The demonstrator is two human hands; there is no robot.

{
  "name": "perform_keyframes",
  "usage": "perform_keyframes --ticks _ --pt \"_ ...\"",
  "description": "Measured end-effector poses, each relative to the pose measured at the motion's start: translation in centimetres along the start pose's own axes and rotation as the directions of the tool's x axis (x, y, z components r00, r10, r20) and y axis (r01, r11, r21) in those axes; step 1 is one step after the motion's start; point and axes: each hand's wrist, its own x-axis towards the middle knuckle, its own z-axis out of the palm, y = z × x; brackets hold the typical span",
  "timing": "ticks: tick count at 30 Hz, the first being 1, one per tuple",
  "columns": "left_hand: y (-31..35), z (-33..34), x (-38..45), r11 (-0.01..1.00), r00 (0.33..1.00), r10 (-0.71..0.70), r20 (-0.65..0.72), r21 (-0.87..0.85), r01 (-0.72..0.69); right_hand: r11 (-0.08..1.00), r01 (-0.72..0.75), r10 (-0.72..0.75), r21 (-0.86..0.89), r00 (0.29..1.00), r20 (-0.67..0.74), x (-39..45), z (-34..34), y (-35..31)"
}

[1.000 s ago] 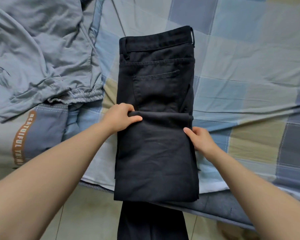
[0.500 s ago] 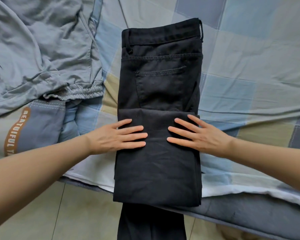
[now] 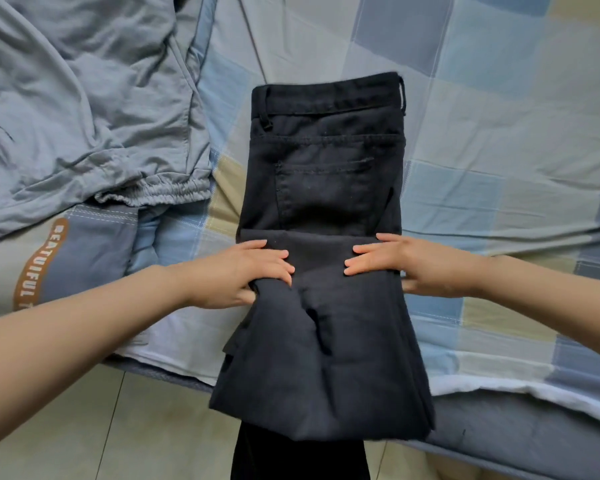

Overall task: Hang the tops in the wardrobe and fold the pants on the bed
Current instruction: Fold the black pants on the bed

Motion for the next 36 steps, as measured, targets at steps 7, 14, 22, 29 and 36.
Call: perform_keyframes --ticks 7,14,22,29,36 --pt "-0.4 -2.9 0.8 0.384 0.712 -0.655 -0.252 -0.923 0.027 0.308 -0.162 0.727 0.937 0.676 -0.122 -0.2 -0.1 0.1" --pt "1.9 -0.3 3.1 0.513 0.456 -0.775 -0.438 -0.857 0.048 0.423 -0.255 0.855 0.87 0.429 -0.29 3.1 1.2 -1.1" --pt "5.8 6.0 0.5 0.459 0.41 -0.82 -0.399 -0.887 0.055 0.597 -0.189 0.795 0.78 0.269 -0.544 -0.9 6.8 -3.7" --pt "6.2 8.2 0.8 0.395 0.391 -0.868 -0.304 -0.902 0.174 0.437 -0.395 0.9 0.808 0.197 -0.39 -2.1 8.4 -2.6" --pt "5.1 3.2 4.3 0.31 0.352 -0.901 -0.252 -0.944 0.117 0.474 -0.365 0.868 0.801 0.343 -0.358 2.8 4.0 -1.5"
